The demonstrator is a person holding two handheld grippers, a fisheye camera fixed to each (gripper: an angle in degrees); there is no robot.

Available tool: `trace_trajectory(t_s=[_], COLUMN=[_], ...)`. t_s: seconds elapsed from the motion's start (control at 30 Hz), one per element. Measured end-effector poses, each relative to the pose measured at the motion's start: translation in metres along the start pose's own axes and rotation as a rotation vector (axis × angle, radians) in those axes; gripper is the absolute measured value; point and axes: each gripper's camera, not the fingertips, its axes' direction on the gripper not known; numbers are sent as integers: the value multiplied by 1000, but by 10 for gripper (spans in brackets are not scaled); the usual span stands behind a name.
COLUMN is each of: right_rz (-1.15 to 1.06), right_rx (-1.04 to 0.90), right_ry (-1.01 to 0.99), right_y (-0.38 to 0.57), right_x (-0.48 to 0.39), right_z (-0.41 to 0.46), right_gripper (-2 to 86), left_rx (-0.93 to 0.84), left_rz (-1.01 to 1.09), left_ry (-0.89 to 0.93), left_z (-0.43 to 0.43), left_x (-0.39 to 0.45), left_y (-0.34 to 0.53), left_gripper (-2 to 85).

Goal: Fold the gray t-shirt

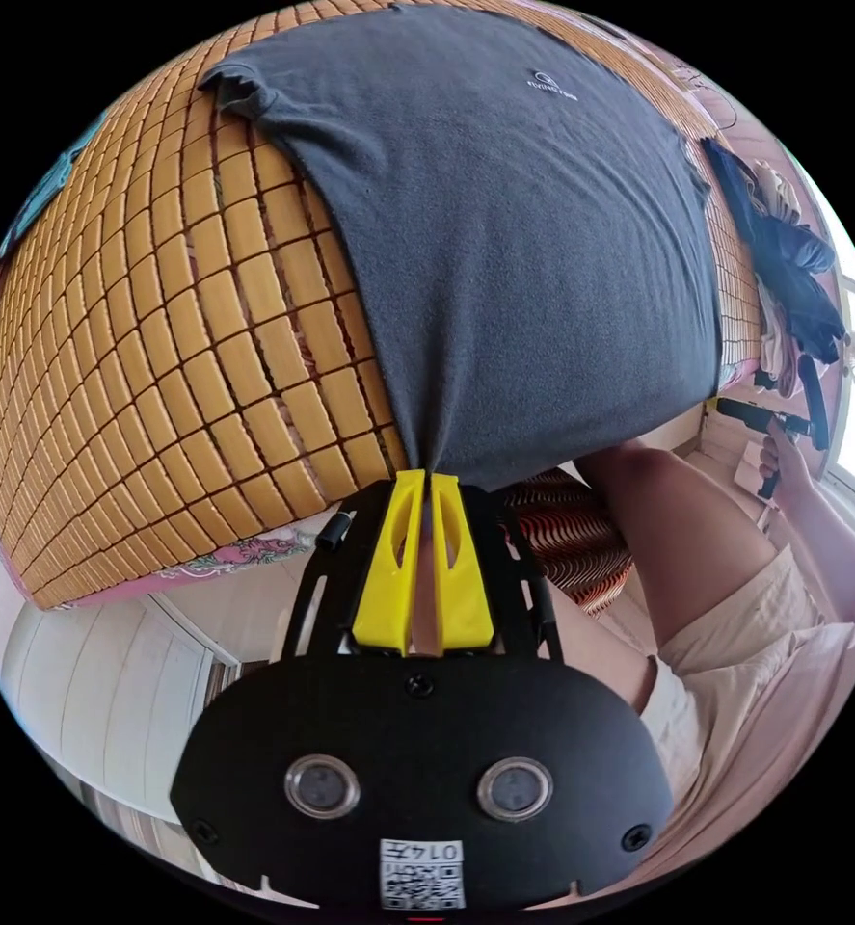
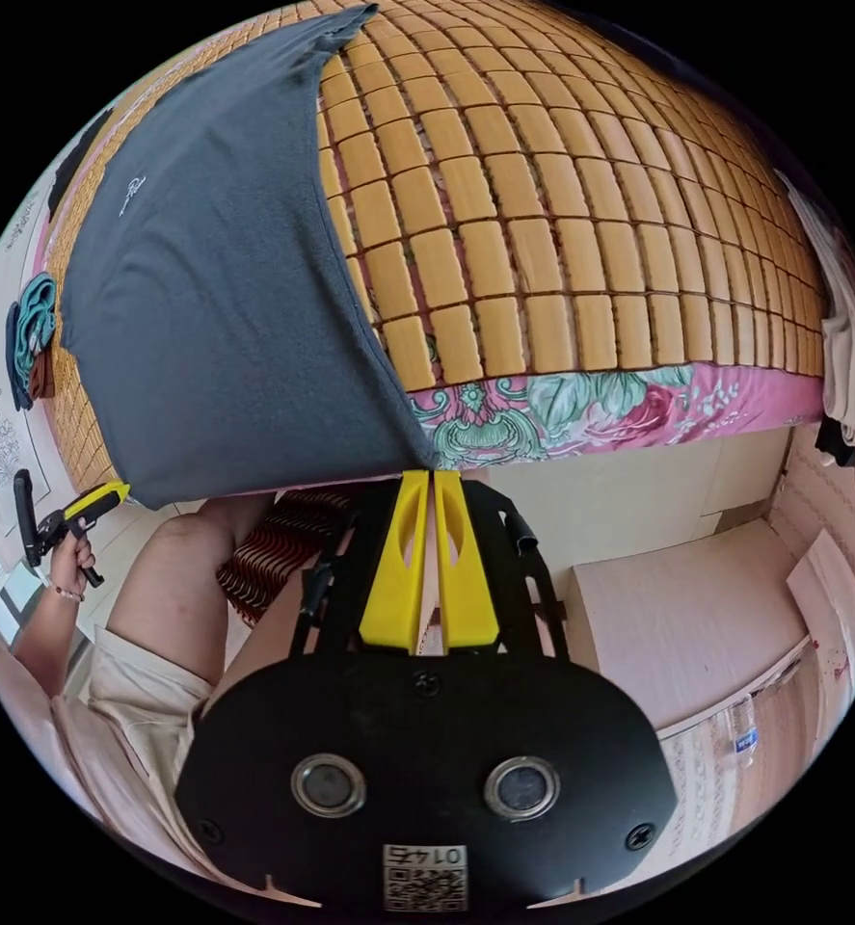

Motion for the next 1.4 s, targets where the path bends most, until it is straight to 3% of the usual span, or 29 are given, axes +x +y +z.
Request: trace_trajectory(t_s=[0.13, 0.2, 0.37, 0.57, 0.73, 0.9, 1.0, 1.2, 1.4], right_rz=[-72, -103, -461, -846, -1022, -1027, -954, -900, -761], right_rx=[-107, -59, 178, 455, 462, 417, 365, 377, 494], right_ry=[140, 173, 233, 55, 6, 60, 140, -56, -206], right_y=[3, 5, -29, -93, -140, -181, -202, -223, -228], right_x=[-7, -13, -98, -253, -367, -436, -453, -431, -368], right_z=[4, -10, -63, -90, -83, -67, -50, -72, -111], right_gripper=[-8, -8, -7, 9, 72, 88, 55, 19, 21], left_rx=[31, 60, 242, 547, 698, 712, 688, 650, 823], left_rz=[-10, -18, -88, -181, -219, -266, -262, -268, -104], left_ry=[46, 47, 36, 52, 95, 112, 129, 102, 68], left_z=[-4, -11, -46, -87, -98, -94, -89, -83, -102], left_x=[-8, -12, -33, -61, -78, -94, -97, -94, -62], left_y=[17, 27, 37, 16, -13, -36, -47, -52, -32], left_gripper=[20, 27, 35, 35, 55, 65, 54, 33, 36])
